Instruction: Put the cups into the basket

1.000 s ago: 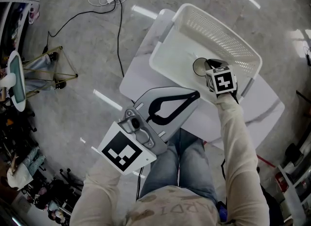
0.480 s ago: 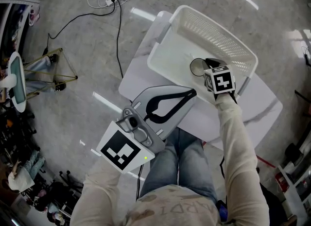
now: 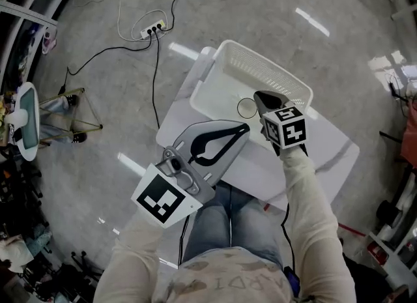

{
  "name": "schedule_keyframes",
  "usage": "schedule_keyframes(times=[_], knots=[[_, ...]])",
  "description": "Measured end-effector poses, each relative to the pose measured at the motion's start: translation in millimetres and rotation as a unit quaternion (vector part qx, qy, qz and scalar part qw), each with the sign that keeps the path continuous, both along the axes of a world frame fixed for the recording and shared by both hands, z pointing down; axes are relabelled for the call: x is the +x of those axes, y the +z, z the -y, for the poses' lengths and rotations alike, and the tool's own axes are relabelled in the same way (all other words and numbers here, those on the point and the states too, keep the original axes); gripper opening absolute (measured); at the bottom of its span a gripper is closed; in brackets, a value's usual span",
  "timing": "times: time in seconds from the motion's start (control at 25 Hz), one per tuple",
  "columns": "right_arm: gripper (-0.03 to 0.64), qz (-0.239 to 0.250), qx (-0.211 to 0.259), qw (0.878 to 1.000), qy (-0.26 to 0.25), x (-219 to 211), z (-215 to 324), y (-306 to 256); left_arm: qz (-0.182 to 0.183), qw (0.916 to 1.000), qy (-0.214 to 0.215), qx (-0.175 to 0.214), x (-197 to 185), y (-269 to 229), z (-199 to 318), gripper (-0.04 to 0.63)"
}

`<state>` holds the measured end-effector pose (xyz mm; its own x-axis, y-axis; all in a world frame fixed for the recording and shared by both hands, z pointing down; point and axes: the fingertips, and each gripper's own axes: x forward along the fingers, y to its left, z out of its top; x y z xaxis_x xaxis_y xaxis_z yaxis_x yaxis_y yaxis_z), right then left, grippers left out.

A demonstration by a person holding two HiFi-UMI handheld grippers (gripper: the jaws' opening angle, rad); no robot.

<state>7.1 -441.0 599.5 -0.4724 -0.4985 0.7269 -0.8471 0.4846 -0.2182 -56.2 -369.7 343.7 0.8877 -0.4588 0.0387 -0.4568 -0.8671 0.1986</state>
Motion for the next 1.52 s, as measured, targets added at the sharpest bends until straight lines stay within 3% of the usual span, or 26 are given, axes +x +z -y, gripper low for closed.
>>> schedule_keyframes(times=[0.24,0.44,0.64,0.96,1.24,1.52], knots=[[0.026,0.088,0.093,0.992,0.000,-6.9,-14.7,-136.2,-0.008,0.9992,-0.012,0.038,10.3,-54.3,-7.0,0.002],[0.025,0.135,0.190,0.972,-0.001,-5.3,-59.2,-241.6,-0.009,0.9977,-0.017,0.065,13.3,-87.5,-27.0,0.002],[0.025,0.161,0.258,0.953,0.005,8.5,-107.1,-309.6,0.003,0.9969,-0.014,0.078,24.6,-107.8,-47.8,0.002],[0.025,0.165,0.324,0.932,0.005,3.9,-178.8,-351.2,0.021,0.9976,-0.007,0.065,29.6,-111.5,-93.2,0.002],[0.025,0.200,0.350,0.915,0.011,-6.8,-206.9,-372.4,0.007,0.9984,-0.006,0.056,29.3,-118.8,-116.2,0.002],[0.025,0.208,0.363,0.908,-0.003,-18.0,-219.5,-384.6,0.009,0.9979,-0.007,0.063,26.7,-128.1,-128.5,0.002]])
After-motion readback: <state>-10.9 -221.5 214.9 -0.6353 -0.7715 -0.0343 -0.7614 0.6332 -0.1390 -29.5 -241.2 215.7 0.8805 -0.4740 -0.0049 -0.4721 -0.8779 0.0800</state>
